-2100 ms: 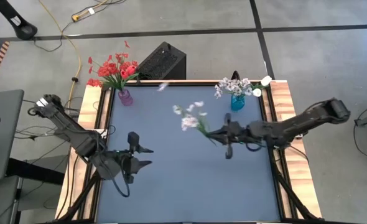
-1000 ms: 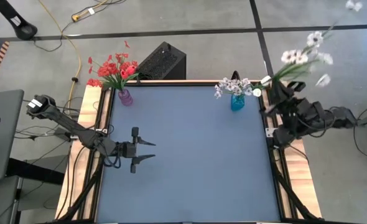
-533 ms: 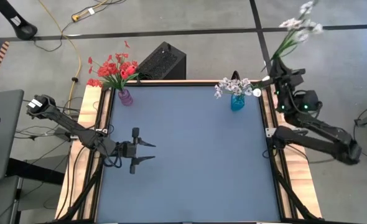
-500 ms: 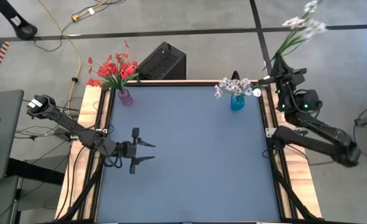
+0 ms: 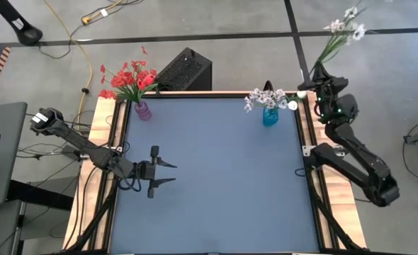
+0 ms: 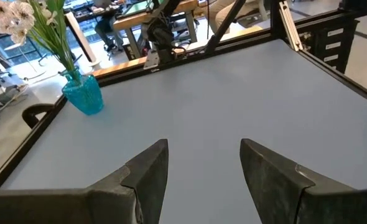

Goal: Sort flowers into vase by color
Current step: Put the white flowers into the blue vase

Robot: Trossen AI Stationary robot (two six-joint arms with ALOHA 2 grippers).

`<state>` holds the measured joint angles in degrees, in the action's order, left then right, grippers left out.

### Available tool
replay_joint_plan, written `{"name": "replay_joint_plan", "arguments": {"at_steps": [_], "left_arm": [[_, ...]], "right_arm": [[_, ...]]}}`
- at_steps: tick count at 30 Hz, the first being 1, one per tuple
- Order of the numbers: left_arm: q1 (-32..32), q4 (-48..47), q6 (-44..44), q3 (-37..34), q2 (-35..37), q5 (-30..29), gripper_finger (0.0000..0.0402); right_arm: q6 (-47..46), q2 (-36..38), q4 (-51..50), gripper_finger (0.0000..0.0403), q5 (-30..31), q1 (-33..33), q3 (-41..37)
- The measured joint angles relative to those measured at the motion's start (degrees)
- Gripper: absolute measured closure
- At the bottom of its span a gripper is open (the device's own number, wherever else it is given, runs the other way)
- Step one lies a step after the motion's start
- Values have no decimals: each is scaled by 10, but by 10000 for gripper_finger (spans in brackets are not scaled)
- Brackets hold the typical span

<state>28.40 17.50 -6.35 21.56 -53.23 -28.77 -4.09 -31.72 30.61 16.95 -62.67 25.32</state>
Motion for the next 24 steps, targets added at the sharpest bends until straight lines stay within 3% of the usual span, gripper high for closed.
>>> {"name": "replay_joint_plan", "arguments": {"at_steps": [10,14,20,24], "left_arm": [[0,0,17,0,0,0,212],[1,-1,13,0,0,0,212],[-7,3,4,0,0,-4,212],[-6,3,16,0,0,0,212]], "right_arm": [[-74,31,16,379,-3,-14,-80],[-84,64,22,379,-33,-12,-84],[-152,87,108,379,-40,2,-84],[-175,104,103,379,-84,9,-83]]}}
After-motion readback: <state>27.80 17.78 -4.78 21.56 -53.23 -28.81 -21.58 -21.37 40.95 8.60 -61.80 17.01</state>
